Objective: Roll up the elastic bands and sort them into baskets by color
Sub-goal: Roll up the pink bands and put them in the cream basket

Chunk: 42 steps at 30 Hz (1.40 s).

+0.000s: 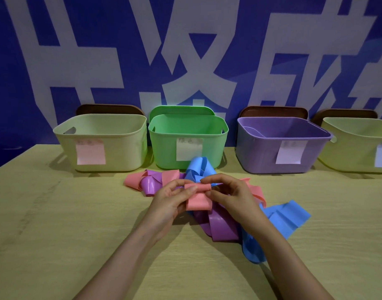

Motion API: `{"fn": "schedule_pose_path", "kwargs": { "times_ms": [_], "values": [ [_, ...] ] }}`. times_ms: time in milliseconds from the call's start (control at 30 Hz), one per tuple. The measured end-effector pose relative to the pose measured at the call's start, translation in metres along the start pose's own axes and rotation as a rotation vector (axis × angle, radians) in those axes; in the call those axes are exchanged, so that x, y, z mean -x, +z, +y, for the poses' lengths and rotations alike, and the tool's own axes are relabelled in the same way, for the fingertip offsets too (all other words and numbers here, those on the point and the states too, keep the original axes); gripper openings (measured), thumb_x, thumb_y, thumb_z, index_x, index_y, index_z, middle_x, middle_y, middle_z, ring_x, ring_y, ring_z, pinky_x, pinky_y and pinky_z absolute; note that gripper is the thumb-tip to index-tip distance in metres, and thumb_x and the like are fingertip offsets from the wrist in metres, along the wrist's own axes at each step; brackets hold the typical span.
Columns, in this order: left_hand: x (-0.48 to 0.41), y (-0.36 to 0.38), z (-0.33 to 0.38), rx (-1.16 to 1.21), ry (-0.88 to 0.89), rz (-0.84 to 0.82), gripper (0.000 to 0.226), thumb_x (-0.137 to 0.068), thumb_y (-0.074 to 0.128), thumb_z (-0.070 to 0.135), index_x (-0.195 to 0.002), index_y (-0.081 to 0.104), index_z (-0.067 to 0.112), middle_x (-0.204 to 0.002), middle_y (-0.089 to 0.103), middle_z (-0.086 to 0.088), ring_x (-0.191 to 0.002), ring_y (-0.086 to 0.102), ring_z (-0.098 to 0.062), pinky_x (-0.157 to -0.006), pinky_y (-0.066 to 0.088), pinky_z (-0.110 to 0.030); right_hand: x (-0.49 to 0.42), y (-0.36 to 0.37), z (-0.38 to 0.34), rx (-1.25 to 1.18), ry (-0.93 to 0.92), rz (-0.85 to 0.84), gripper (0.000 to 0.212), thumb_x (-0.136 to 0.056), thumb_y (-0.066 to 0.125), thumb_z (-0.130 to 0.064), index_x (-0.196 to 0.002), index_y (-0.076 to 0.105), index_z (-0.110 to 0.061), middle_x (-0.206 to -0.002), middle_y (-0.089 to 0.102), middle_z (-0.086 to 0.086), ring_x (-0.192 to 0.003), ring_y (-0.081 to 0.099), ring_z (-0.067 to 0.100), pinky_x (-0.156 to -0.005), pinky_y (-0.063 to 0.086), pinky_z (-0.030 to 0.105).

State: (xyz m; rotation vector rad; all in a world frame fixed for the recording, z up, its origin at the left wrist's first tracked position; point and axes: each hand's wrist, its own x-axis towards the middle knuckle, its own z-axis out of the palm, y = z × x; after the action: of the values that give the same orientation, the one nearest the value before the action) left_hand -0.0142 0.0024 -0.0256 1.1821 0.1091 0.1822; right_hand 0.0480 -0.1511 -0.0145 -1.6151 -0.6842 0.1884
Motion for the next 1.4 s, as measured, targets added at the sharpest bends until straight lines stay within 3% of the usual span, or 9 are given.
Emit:
{"fn": "schedule_pose_path", "kwargs": {
  "times_ms": [133, 233, 367, 467, 633, 900, 1133, 1300, 1400],
  "values": [
    [-0.0004, -0.0034, -0.0012, -0.046, 0.021, 0.020, 0.029, -0.073, 0.067, 0.001, -0.100, 0.060, 0.008, -0.091, 0.074, -0.008, -0.080, 0.071, -0.018, -0.070, 0.058, -0.025, -0.0014, 0.0003, 0.0026, 0.030, 0.012, 0.022, 0.029, -0.083, 0.069, -0.005, -0.107, 0.066, -0.022, -0.103, 0.069, -0.004, -0.086, 0.065, 0.008, -0.078, 0.053, 0.023],
    [-0.0008, -0.0040, -0.0023, -0.104, 0.055, 0.048, 0.027, -0.076, 0.066, -0.009, -0.094, 0.063, 0.010, -0.089, 0.074, -0.006, -0.082, 0.070, -0.018, -0.070, 0.057, -0.024, -0.0013, 0.0012, 0.0022, 0.026, 0.047, 0.069, 0.018, -0.086, 0.067, -0.018, -0.103, 0.066, -0.013, -0.090, 0.069, -0.001, -0.077, 0.063, 0.006, -0.070, 0.051, 0.020],
    [-0.0008, -0.0031, -0.0023, -0.086, 0.066, 0.048, 0.031, -0.075, 0.066, -0.011, -0.097, 0.063, 0.011, -0.091, 0.073, -0.007, -0.084, 0.070, -0.017, -0.071, 0.057, -0.024, -0.0010, 0.0015, 0.0026, -0.010, 0.066, 0.026, 0.011, -0.089, 0.064, -0.016, -0.090, 0.067, -0.005, -0.074, 0.064, 0.001, -0.067, 0.057, 0.004, -0.065, 0.046, 0.020],
    [-0.0006, -0.0013, -0.0017, -0.031, 0.019, 0.050, 0.033, -0.076, 0.067, -0.005, -0.103, 0.061, 0.012, -0.093, 0.073, -0.005, -0.082, 0.070, -0.017, -0.072, 0.057, -0.024, -0.0007, 0.0015, 0.0024, -0.062, 0.059, 0.061, 0.011, -0.087, 0.065, -0.017, -0.087, 0.068, -0.006, -0.076, 0.064, -0.001, -0.072, 0.057, 0.009, -0.072, 0.047, 0.028],
    [0.0001, 0.0001, 0.0002, 0.053, -0.022, 0.036, 0.040, -0.066, 0.070, 0.003, -0.105, 0.061, 0.003, -0.094, 0.072, -0.010, -0.085, 0.070, -0.019, -0.076, 0.058, -0.025, -0.0001, 0.0026, 0.0015, -0.133, 0.056, 0.075, 0.013, -0.087, 0.065, -0.011, -0.093, 0.066, 0.000, -0.080, 0.065, 0.002, -0.071, 0.060, 0.012, -0.067, 0.050, 0.026],
    [0.0022, -0.0015, 0.0043, 0.094, -0.047, 0.019, 0.030, -0.078, 0.056, -0.016, -0.102, 0.062, 0.001, -0.097, 0.070, -0.018, -0.085, 0.070, -0.021, -0.075, 0.057, -0.023, 0.0002, 0.0009, 0.0009, -0.191, 0.057, 0.051, 0.016, -0.080, 0.070, 0.002, -0.094, 0.065, -0.002, -0.079, 0.068, 0.007, -0.068, 0.064, 0.011, -0.065, 0.052, 0.018],
    [0.0007, -0.0013, 0.0040, 0.135, -0.008, 0.053, 0.027, -0.069, 0.066, 0.007, -0.095, 0.062, 0.000, -0.092, 0.071, -0.016, -0.084, 0.071, -0.021, -0.075, 0.057, -0.023, -0.0006, 0.0012, 0.0061, -0.048, -0.021, 0.036, 0.023, -0.074, 0.074, 0.005, -0.088, 0.067, -0.013, -0.091, 0.071, 0.010, -0.086, 0.065, 0.024, -0.083, 0.053, 0.038],
    [-0.0011, -0.0024, 0.0011, 0.154, 0.069, 0.082, 0.025, -0.071, 0.066, 0.004, -0.096, 0.061, 0.001, -0.091, 0.071, -0.014, -0.086, 0.071, -0.021, -0.074, 0.057, -0.022, -0.0027, 0.0030, 0.0097, -0.096, -0.002, 0.083, 0.038, -0.074, 0.077, -0.003, -0.107, 0.060, -0.011, -0.104, 0.066, 0.001, -0.088, 0.064, 0.015, -0.082, 0.054, 0.027],
    [0.0011, 0.0016, 0.0032, 0.160, 0.124, 0.091, 0.027, -0.071, 0.066, 0.005, -0.097, 0.060, 0.002, -0.091, 0.071, -0.012, -0.088, 0.070, -0.022, -0.076, 0.057, -0.025, -0.0030, 0.0033, 0.0084, 0.001, -0.033, 0.072, 0.024, -0.079, 0.075, -0.019, -0.097, 0.064, -0.008, -0.094, 0.069, 0.006, -0.089, 0.066, 0.018, -0.081, 0.053, 0.025]
  ]
}}
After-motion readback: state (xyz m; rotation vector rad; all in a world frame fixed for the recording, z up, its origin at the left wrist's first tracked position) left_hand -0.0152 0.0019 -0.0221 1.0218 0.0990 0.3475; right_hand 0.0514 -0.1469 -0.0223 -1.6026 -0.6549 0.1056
